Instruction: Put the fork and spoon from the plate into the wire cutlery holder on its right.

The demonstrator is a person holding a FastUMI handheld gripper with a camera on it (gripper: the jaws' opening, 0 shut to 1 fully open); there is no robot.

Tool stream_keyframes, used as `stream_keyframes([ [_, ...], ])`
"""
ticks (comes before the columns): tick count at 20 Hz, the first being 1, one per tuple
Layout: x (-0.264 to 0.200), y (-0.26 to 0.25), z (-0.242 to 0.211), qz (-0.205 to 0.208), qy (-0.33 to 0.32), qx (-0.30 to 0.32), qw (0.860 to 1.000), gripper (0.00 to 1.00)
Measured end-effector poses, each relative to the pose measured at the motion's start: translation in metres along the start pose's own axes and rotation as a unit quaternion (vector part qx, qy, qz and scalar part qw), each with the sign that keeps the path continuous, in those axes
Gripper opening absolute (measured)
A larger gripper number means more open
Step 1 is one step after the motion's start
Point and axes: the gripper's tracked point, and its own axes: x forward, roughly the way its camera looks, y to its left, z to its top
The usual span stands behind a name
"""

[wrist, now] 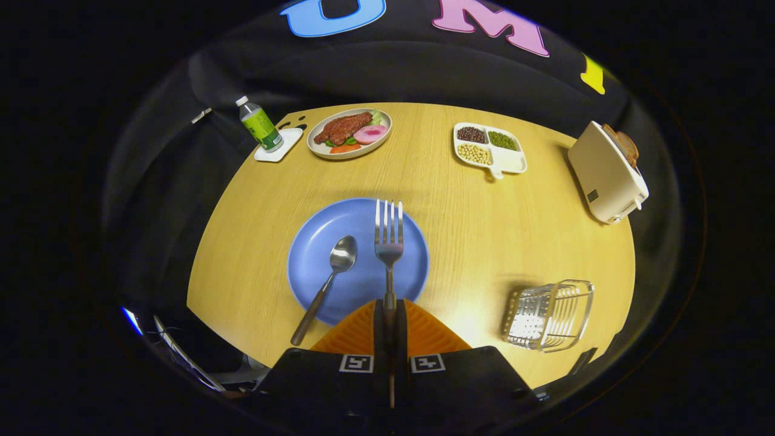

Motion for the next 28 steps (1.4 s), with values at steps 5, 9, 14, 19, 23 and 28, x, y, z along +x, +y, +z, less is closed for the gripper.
stream_keyframes([
  [5,-0.055,-0.059,-0.005,-0.010,0.028,-0.021,0.999,0.08],
  [9,-0.087,-0.111,-0.023,-0.028,0.071,-0.029,0.997,0.08],
  [14,-0.095,-0.158,-0.061,-0.040,0.169,-0.039,0.984,0.08],
  [19,-0.078,-0.191,-0.091,-0.049,0.274,-0.058,0.959,0.08],
  [23,-0.059,-0.198,-0.094,-0.046,0.330,-0.057,0.941,0.08],
  [28,-0.039,-0.200,-0.088,-0.050,0.377,-0.064,0.923,0.08],
])
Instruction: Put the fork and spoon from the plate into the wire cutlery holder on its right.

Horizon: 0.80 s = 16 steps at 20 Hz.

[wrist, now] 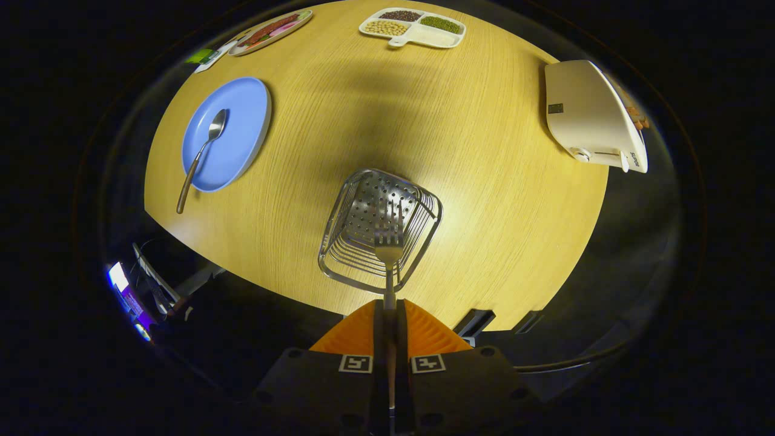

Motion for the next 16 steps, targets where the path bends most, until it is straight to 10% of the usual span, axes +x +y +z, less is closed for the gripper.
stream_keyframes([
  [16,-0.001,0.002,0.027,0.001,-0.030,0.000,1.000,0.15],
])
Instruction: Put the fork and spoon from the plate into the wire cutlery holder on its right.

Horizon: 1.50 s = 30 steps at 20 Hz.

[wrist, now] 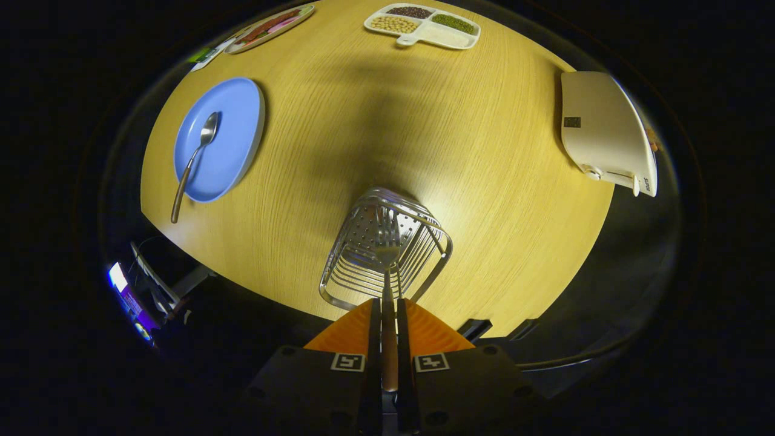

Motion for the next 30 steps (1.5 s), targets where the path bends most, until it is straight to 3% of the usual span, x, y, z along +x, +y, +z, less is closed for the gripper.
stream_keyframes([
  [7,-0.057,0.032,0.030,0.045,-0.162,0.041,0.985,0.20],
  [15,-0.111,0.149,0.054,0.132,-0.285,0.045,0.948,0.26],
  [17,-0.104,0.179,0.060,0.137,-0.293,0.029,0.946,0.32],
  [23,-0.058,0.264,0.089,0.169,-0.277,0.038,0.945,0.36],
  [30,0.004,0.298,0.130,0.144,-0.250,0.084,0.954,0.36],
])
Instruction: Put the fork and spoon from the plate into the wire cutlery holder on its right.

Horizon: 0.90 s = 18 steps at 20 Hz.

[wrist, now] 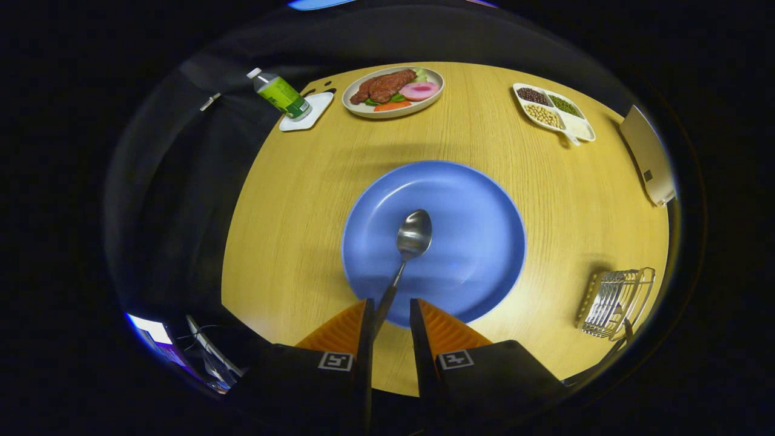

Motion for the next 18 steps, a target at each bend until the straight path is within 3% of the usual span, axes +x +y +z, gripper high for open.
stream_keyframes([
  [10,0.054,-0.009,-0.005,-0.041,0.029,0.032,0.998,0.35],
  [11,0.053,-0.013,-0.004,-0.044,0.024,0.035,0.998,0.21],
  [13,0.053,-0.017,-0.001,-0.034,0.017,0.041,0.998,0.10],
  [18,0.028,-0.017,0.006,0.012,0.009,0.066,0.998,0.07],
])
